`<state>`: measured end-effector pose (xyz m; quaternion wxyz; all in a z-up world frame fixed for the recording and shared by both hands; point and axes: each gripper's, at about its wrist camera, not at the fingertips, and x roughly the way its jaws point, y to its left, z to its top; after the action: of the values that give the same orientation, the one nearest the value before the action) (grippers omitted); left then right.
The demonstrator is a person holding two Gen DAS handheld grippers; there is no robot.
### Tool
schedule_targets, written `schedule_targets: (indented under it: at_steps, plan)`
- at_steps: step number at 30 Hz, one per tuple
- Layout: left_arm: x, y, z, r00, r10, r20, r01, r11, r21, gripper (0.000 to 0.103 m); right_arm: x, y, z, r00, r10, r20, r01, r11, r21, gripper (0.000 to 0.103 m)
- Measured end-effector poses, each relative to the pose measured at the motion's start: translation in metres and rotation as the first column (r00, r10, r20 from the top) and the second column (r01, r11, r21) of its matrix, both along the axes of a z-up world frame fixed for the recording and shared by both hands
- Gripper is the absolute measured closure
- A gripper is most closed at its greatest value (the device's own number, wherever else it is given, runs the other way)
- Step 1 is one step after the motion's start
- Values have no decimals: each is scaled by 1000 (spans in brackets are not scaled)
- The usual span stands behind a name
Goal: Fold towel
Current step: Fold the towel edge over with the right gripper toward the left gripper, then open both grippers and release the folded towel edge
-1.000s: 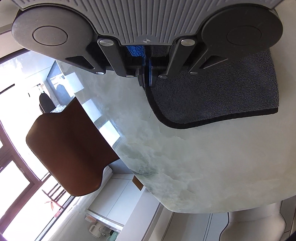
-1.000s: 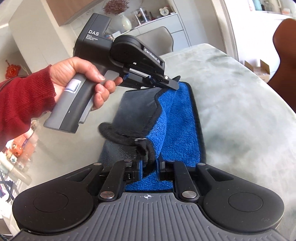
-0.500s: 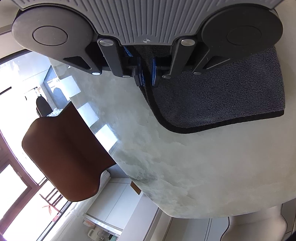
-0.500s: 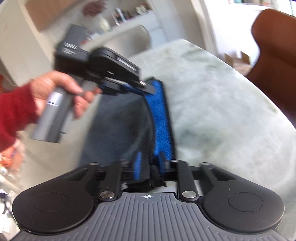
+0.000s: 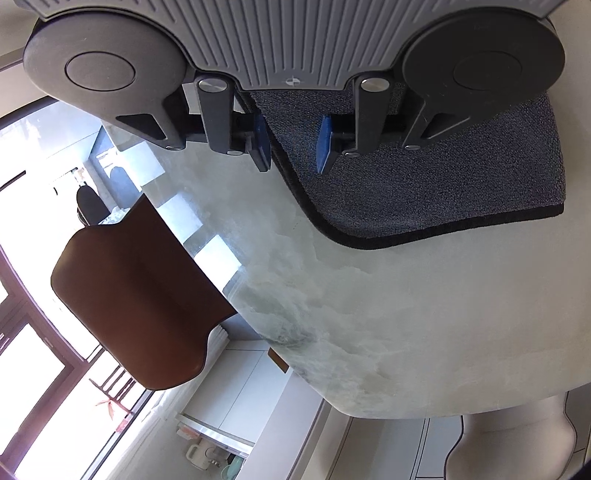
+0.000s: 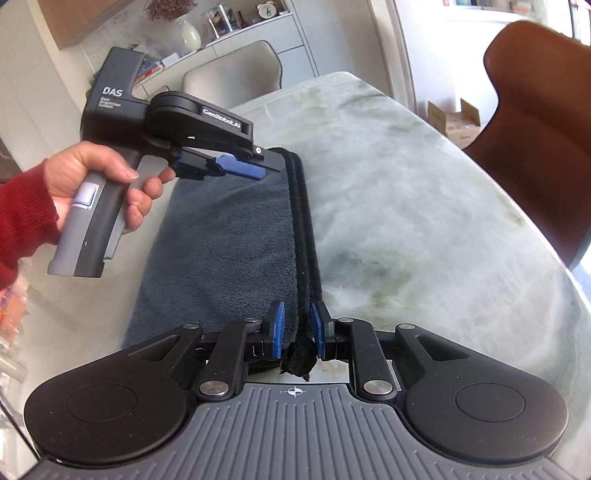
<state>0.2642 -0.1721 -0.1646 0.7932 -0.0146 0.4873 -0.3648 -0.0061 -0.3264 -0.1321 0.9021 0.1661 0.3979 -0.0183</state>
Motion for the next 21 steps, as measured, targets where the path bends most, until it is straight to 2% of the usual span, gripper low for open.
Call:
schedule_targets:
  at_steps: [3,6,8,10,12,15,17,20,21]
  plan:
    - [-1,-7,-7,999,-40,7,39,999,30,74,3,3,0,1000,15,-19,-16,999,-32,85]
    - [-5,-8,-5,997,-61,40,60,998,30,73,3,2,2,1000,5,-19,-6,999,-40,85]
    - [-8,0,3,997,-54,51,55,998,-21,73,3,1,8,1000,0,9,1,999,-39,85]
    - [-13,12,13,997,-45,68,50,996,-77,65,2,1,15,999,23,47,-22,999,-26,85]
    - [-23,31,23,994,-31,101,42,994,-105,55,2,2,22,994,65,87,-64,998,-20,85]
    - [-45,67,29,994,3,105,10,992,-125,54,9,10,24,986,134,98,-133,991,-16,84]
    - [-57,83,28,995,11,99,0,994,-110,54,18,19,20,980,181,80,-180,983,-19,84]
    - [-87,106,24,992,18,129,-15,1000,-22,52,28,25,12,978,204,52,-203,979,-25,84]
    - [-96,111,23,991,26,129,-27,1000,6,45,31,25,11,978,202,41,-201,979,-27,84]
